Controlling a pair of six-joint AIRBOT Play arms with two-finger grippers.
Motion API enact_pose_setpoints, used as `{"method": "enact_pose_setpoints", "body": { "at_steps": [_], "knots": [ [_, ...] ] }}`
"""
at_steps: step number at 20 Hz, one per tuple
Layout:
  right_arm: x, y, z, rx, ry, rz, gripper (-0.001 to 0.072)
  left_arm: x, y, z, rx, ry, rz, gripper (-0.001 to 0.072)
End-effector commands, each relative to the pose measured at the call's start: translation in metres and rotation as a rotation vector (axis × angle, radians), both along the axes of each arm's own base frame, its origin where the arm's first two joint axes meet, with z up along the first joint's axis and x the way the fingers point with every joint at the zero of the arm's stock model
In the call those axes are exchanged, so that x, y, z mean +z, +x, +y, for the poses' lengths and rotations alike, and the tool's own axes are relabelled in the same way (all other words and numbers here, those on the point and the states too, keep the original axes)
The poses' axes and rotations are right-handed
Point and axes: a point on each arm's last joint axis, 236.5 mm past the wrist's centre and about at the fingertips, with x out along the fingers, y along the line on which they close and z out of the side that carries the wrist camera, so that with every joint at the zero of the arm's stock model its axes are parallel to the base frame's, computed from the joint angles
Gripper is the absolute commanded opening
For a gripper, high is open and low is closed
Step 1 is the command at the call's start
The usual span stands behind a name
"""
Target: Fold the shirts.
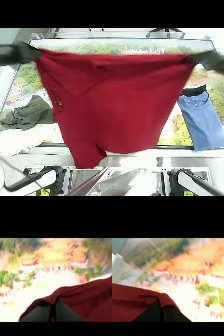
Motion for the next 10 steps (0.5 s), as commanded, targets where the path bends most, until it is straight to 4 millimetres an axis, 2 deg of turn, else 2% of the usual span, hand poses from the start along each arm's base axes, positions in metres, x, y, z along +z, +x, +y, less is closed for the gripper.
{"method": "enact_pose_setpoints", "body": {
  "at_steps": [1,2,3,4,7,10],
  "knots": [
    [-0.134,0.039,-0.009,-0.076,0.042,0.242,0.0021,-0.112,0.063,-0.007,0.015,0.089,0.121,0.0016],
    [-0.155,0.048,-0.013,-0.093,0.066,0.27,0.0021,-0.128,0.078,-0.007,0.016,0.087,0.139,0.0017],
    [-0.168,0.059,-0.013,-0.091,0.112,0.273,0.0022,-0.143,0.091,-0.007,0.013,0.082,0.163,0.0016],
    [-0.172,0.068,-0.008,-0.081,0.178,0.265,0.0022,-0.155,0.098,-0.008,0.007,0.077,0.189,0.0016],
    [-0.178,0.094,-0.007,-0.076,0.283,0.194,0.0022,-0.189,0.102,-0.02,-0.049,0.076,0.281,0.0016],
    [-0.205,0.096,-0.008,-0.047,0.241,0.197,0.0022,-0.216,0.103,-0.025,-0.067,0.074,0.334,0.0016]
  ]
}}
